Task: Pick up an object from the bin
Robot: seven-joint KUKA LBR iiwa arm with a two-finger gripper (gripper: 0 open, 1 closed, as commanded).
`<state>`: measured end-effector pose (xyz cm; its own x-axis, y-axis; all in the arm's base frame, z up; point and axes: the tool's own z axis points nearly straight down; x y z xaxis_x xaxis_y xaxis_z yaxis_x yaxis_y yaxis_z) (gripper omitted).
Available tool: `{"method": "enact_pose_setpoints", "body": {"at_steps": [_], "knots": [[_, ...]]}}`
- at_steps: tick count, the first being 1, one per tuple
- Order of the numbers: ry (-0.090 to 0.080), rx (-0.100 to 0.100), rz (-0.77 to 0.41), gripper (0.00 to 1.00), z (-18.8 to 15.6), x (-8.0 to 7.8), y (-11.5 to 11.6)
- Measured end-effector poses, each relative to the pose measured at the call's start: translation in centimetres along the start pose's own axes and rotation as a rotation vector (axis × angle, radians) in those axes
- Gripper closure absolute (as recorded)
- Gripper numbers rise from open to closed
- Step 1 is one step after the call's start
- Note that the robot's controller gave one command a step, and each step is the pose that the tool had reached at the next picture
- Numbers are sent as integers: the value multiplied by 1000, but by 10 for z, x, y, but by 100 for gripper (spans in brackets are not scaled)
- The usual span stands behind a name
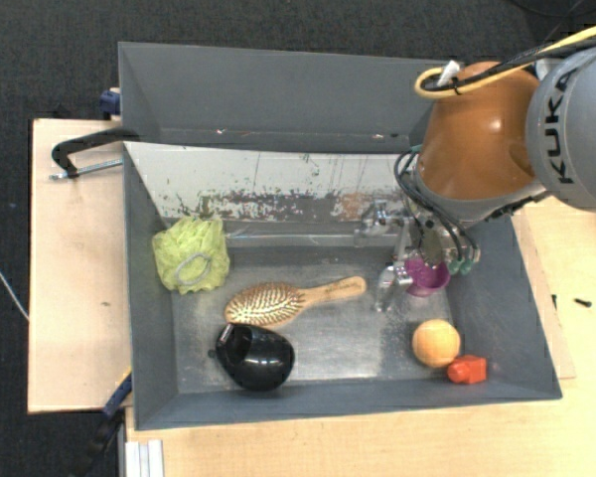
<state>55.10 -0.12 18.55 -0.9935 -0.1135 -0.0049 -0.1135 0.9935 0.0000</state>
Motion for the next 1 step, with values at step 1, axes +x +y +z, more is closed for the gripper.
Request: {"method": "enact_pose_setpoints", "body": {"at_steps": [1], "knots": [[-1, -1, -177, 0, 18, -20, 76]]}}
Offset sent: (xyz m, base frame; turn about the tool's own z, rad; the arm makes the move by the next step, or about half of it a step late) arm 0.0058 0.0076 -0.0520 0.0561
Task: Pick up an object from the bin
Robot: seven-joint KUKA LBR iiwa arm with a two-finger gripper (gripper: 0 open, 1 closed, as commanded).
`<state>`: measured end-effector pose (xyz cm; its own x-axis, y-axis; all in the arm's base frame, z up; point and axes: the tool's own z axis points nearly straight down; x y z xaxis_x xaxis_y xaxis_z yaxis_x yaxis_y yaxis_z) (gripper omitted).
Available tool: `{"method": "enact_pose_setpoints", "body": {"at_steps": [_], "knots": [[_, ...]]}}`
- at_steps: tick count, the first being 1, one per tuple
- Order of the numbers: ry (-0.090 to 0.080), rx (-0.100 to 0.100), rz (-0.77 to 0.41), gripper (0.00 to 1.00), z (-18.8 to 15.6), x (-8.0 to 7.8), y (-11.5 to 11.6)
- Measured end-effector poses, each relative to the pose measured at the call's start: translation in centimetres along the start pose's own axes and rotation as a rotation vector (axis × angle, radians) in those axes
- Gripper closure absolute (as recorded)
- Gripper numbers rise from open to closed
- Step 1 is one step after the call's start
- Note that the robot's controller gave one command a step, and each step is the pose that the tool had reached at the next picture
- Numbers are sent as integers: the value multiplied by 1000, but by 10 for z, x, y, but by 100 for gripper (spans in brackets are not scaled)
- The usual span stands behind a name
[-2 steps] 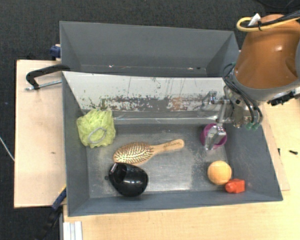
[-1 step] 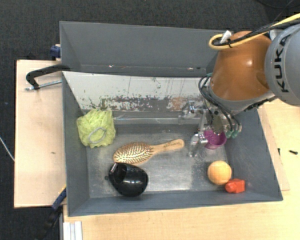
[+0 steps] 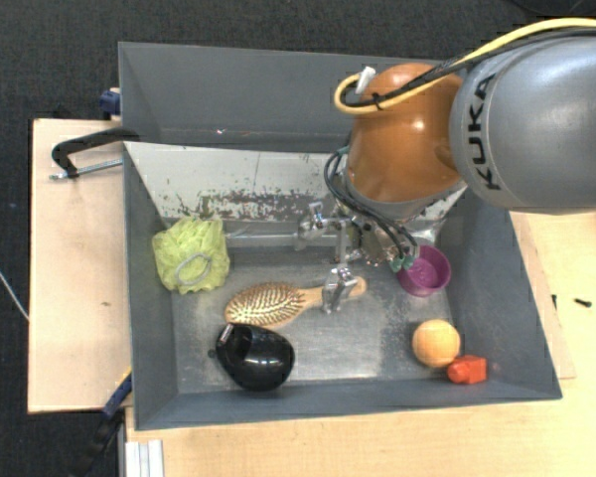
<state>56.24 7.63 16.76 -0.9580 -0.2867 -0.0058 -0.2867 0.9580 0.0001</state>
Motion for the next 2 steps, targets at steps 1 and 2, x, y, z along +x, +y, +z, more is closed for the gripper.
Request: {"method": "enact_pose_setpoints", "body": {"at_steps": [1, 2], "knots": [[3, -3, 88, 0, 19, 7, -15], [1, 0, -9, 0, 55, -14, 2]]}}
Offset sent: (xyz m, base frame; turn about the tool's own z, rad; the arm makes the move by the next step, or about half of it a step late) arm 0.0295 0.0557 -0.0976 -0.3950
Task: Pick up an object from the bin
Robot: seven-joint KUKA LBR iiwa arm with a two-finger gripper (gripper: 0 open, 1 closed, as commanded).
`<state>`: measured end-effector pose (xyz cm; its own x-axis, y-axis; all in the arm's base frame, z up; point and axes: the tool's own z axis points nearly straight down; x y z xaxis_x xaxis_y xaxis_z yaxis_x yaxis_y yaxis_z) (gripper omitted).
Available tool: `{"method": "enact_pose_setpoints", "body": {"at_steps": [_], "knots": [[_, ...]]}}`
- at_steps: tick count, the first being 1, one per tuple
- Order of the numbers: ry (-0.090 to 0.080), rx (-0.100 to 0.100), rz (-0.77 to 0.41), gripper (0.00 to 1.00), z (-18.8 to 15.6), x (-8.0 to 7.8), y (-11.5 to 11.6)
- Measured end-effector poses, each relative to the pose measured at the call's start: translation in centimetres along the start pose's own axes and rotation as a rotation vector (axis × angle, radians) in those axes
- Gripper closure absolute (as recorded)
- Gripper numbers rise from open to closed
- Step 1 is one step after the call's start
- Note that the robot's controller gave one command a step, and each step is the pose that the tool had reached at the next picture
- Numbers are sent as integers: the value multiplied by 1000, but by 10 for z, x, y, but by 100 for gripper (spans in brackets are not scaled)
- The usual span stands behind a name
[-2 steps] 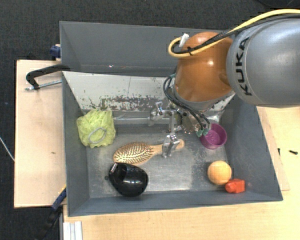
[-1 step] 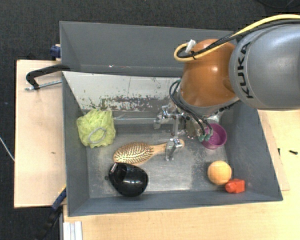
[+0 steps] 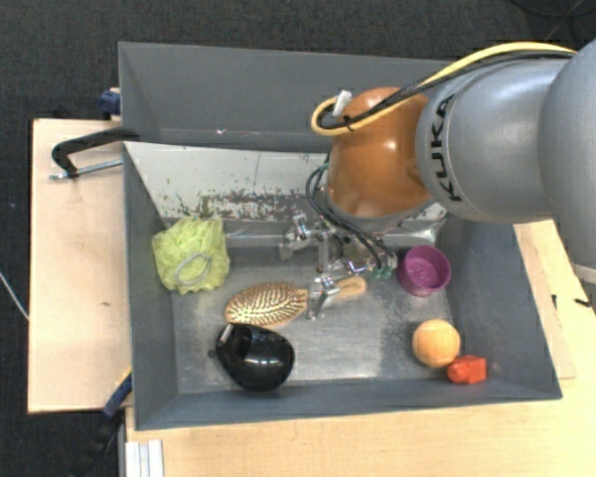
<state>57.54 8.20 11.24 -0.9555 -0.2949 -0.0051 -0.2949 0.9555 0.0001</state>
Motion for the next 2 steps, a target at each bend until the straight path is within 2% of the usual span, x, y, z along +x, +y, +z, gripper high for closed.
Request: {"method": "enact_pose_setpoints", "body": {"at_steps": [1, 2], "knots": [[4, 8, -376, 100, 33, -30, 49], [4, 8, -376, 100, 33, -30, 49]]}}
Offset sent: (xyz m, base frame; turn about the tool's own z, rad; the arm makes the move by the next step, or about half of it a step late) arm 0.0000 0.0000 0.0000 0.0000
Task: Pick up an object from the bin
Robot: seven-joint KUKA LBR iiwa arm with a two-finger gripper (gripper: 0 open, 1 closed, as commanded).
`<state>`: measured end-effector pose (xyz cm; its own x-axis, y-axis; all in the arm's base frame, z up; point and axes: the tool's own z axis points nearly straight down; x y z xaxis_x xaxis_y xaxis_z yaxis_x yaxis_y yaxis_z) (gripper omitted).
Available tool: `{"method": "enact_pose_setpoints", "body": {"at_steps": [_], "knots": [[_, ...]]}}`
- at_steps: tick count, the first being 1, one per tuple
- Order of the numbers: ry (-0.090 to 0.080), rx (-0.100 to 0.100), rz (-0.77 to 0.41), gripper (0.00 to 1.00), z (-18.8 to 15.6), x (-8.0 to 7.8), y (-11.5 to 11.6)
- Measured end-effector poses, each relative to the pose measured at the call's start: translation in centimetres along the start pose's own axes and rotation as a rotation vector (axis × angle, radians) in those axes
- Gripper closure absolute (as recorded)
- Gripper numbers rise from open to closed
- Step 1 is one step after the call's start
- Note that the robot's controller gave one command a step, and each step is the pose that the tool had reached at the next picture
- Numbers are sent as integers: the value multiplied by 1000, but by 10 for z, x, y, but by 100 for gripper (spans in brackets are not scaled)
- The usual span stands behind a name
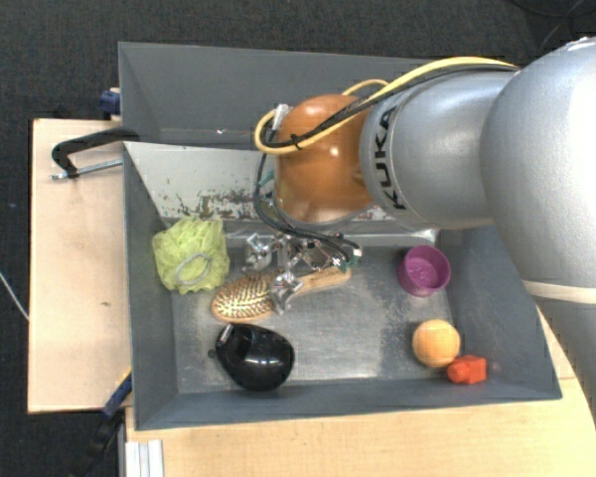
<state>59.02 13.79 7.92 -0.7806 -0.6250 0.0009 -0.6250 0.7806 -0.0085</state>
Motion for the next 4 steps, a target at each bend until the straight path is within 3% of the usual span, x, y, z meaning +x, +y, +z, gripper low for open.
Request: {"method": "enact_pose_setpoints", "body": {"at_steps": [4], "knots": [[-5, -8, 1, 100, -49, 0, 3]]}}
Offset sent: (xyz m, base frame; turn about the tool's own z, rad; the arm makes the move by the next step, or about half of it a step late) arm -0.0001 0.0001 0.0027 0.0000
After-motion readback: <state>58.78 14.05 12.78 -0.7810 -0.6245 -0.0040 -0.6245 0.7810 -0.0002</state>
